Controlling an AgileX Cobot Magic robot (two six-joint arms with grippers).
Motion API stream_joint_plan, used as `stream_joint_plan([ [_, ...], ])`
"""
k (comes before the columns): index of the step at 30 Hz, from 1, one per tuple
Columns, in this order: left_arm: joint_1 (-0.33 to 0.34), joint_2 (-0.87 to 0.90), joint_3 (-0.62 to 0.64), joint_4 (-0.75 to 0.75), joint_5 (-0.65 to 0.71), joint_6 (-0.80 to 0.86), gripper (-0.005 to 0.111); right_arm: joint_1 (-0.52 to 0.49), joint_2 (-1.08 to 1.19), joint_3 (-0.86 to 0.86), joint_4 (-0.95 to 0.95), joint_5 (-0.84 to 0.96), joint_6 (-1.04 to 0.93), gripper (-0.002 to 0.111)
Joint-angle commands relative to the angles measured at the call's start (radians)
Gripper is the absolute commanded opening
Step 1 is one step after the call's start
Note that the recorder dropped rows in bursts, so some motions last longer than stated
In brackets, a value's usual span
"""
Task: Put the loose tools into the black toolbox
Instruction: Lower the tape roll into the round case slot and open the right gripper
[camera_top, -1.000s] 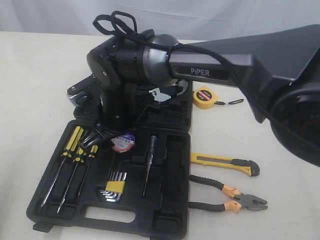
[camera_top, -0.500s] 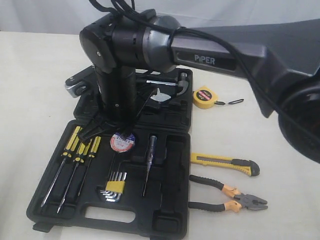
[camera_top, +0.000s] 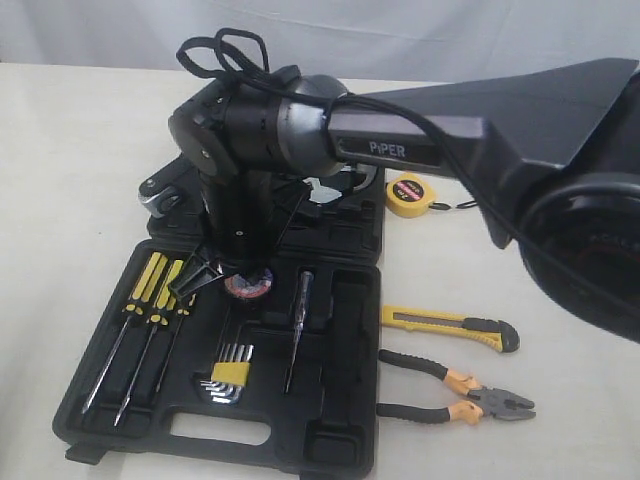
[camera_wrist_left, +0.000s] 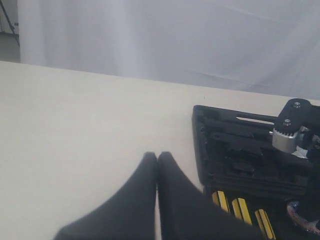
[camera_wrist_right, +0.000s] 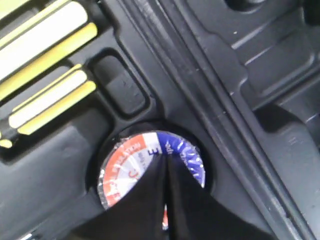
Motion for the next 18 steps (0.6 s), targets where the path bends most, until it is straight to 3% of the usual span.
stream_joint_plan([
  [1, -0.006, 0.004, -0.005, 0.004, 0.000, 0.000, 0.000, -0.001, -0.006, -0.002, -0.018, 0.010, -0.007, -0.001],
  [18, -0.006, 0.004, -0.005, 0.004, 0.000, 0.000, 0.000, -0.001, 0.019, 0.000, 0.086, 0.001, -0.032, -0.001],
])
